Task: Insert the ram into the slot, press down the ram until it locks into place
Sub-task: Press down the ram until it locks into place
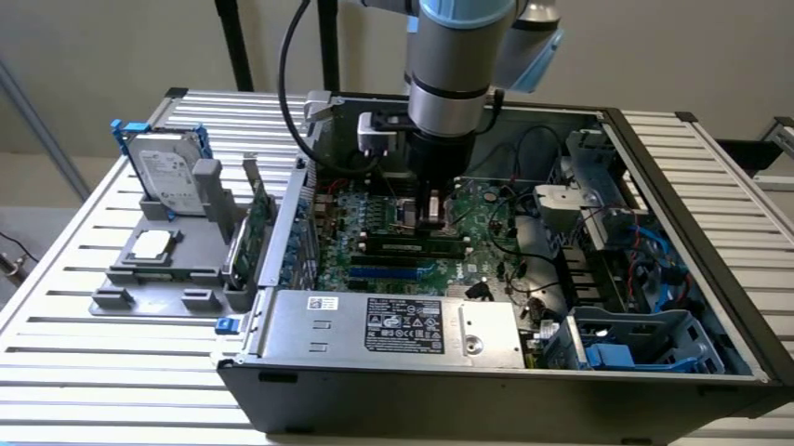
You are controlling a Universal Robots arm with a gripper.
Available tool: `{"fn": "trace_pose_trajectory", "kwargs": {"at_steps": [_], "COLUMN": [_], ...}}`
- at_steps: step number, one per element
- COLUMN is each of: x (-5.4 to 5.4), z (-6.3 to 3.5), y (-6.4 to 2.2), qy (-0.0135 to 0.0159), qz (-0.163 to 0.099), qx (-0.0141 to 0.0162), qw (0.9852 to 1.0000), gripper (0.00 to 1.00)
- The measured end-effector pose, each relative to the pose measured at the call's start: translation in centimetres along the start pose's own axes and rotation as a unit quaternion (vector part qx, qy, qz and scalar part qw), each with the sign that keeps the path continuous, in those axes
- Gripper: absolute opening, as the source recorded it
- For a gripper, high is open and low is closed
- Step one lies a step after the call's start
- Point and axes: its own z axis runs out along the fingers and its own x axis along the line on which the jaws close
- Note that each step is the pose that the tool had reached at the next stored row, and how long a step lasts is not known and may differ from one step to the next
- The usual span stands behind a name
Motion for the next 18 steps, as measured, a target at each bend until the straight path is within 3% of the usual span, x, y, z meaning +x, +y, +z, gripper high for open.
{"fn": "trace_pose_trajectory", "kwargs": {"at_steps": [5,10,12,18], "x": [0.0,0.0,0.0,0.0], "z": [0.33,0.98,0.57,-1.85], "y": [0.0,-0.02,-0.03,-0.14], "qy": [0.0,0.0006,-0.0008,0.0003], "qz": [0.0,0.0,0.0,0.0], "qx": [-0.0031,-0.0038,-0.004,-0.007], "qw": [1.0,1.0,1.0,1.0], "gripper": [0.11,0.11,0.11,0.11]}}
